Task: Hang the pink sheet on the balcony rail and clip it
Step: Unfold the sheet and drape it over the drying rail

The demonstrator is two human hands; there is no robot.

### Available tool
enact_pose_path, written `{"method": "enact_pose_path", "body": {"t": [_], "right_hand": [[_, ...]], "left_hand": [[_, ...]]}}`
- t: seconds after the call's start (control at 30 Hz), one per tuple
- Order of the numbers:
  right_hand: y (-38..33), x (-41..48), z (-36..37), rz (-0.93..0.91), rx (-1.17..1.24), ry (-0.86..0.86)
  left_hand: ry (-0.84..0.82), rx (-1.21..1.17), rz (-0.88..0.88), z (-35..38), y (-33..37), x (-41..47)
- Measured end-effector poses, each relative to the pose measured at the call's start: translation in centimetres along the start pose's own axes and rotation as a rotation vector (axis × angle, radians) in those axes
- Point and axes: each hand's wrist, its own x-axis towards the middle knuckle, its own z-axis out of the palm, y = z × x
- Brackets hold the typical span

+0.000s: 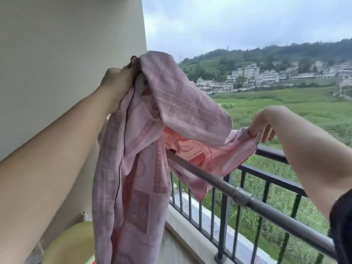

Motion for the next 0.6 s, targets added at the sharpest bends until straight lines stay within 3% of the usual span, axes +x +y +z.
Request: {"method": "enact_pose_path", "body": {"t": [0.07, 0.2, 0.33, 0.43, 0.5, 0.6], "right_hand": [[-0.3, -0.8, 1.0, -0.076, 0.051, 0.007], [-4.1, -4.4, 1.8, -0.448, 0.141, -0.014], [-6.6, -6.6, 4.8, -0.459, 0.417, -0.047], [-6.6, -5.9, 4.7, -0.457, 0.264, 0.094], [-5.9, -4.3, 3.6, -0.458, 0.153, 0.33], [-1.3, -3.2, 1.1, -0.296, 0.284, 0.97]], "left_hand": [[-0.048, 0.014, 0.02, 3.6, 0.8, -1.6], [-0.03, 0.001, -0.026, 8.1, 1.8, -2.1], [0.016, 0.031, 0.012, 9.8, 2.4, -2.9], [0.074, 0.177, 0.028, 9.3, 2.5, -3.5], [0.118, 0.371, 0.08, 8.3, 2.6, -4.0], [0.171, 0.778, 0.192, 7.3, 3.2, -5.5]]}}
